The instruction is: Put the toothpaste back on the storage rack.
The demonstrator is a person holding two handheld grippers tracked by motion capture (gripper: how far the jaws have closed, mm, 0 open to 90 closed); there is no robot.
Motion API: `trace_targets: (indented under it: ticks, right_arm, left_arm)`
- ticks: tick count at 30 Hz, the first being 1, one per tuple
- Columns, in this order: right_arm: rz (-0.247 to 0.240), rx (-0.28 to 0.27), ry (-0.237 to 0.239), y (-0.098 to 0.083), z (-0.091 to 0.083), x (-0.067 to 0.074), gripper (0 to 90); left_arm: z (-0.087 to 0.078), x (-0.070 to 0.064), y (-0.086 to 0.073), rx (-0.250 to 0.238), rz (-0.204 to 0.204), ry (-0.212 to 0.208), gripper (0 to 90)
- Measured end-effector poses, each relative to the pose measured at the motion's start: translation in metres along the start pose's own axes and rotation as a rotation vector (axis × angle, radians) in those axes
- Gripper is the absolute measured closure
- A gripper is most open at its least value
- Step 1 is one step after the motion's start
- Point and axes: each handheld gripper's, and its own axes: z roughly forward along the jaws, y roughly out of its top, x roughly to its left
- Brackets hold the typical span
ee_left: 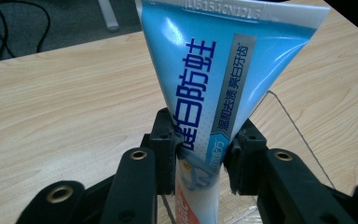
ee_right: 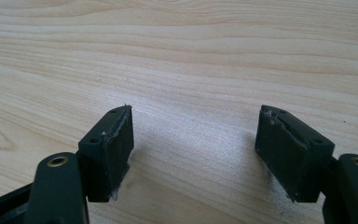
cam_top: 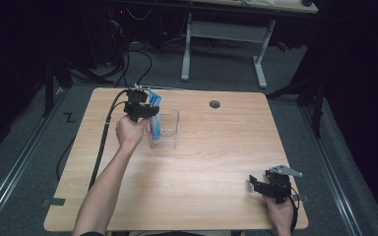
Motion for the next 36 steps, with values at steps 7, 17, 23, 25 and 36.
trace_targets:
  ticks: [7,17,23,25,36]
  right_arm:
    - [0.000,0.000,0.000,0.0000,0.0000,0.0000,27.9]
    - [0.001,-0.002,-0.001,-0.0001,0.0002,0.0003,28.0]
    - [0.001,-0.002,-0.001,-0.0001,0.0002,0.0003,28.0]
    - [0.002,-0.002,-0.002,-0.0001,0.0002,0.0003,28.0]
    - [0.000,0.001,-0.003,0.0000,0.0001,0.0006,28.0]
  left_arm:
    - [0.0002,0.0039,-0.0034,0.000,-0.014,0.008,66.5]
    - [0.0008,0.0089,-0.0041,0.003,-0.041,0.013,64.1]
    - [-0.0005,0.0108,-0.0043,0.005,-0.050,0.009,58.8]
    - [-0.0006,0.0106,-0.0049,0.009,-0.042,0.013,56.1]
    - [-0.0029,0.0056,-0.0062,-0.006,-0.019,0.036,43.2]
